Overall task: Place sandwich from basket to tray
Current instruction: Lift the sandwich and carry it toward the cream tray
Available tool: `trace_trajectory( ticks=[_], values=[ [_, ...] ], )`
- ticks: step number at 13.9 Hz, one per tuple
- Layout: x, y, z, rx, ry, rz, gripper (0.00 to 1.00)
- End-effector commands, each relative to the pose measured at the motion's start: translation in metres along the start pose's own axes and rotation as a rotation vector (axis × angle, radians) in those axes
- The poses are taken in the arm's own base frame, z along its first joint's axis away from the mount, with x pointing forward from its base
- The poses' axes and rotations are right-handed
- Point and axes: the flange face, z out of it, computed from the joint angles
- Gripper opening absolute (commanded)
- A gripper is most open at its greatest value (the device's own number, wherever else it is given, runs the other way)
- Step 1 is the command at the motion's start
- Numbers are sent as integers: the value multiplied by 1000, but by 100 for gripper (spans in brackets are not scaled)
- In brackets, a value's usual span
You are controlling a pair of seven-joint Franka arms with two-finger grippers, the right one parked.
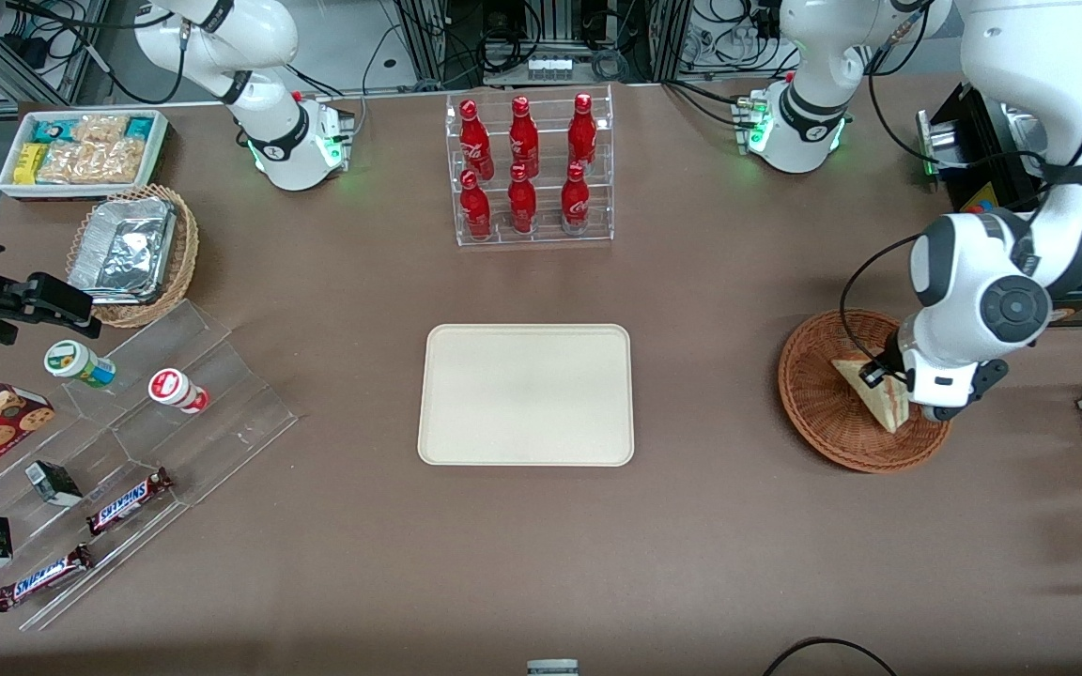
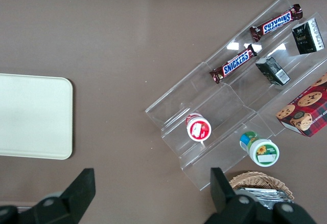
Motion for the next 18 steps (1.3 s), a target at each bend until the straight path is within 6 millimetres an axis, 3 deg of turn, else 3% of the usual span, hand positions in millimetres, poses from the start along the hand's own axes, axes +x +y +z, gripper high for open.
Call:
trace_trajectory(
  ticks=[1, 4, 9, 13, 14, 16, 18],
  values=[
    [-18, 14, -63, 13, 4, -46, 9],
    [-58, 55, -101, -40, 18, -40, 9],
    [-149, 141, -149, -83, 64, 163, 9],
    [-222, 201, -154, -90, 93, 312, 9],
    [-225, 205, -156, -99, 99, 320, 9],
    [-254, 237, -140, -87, 92, 399, 9],
    [-286, 276, -104, -60, 73, 470, 9]
  ],
)
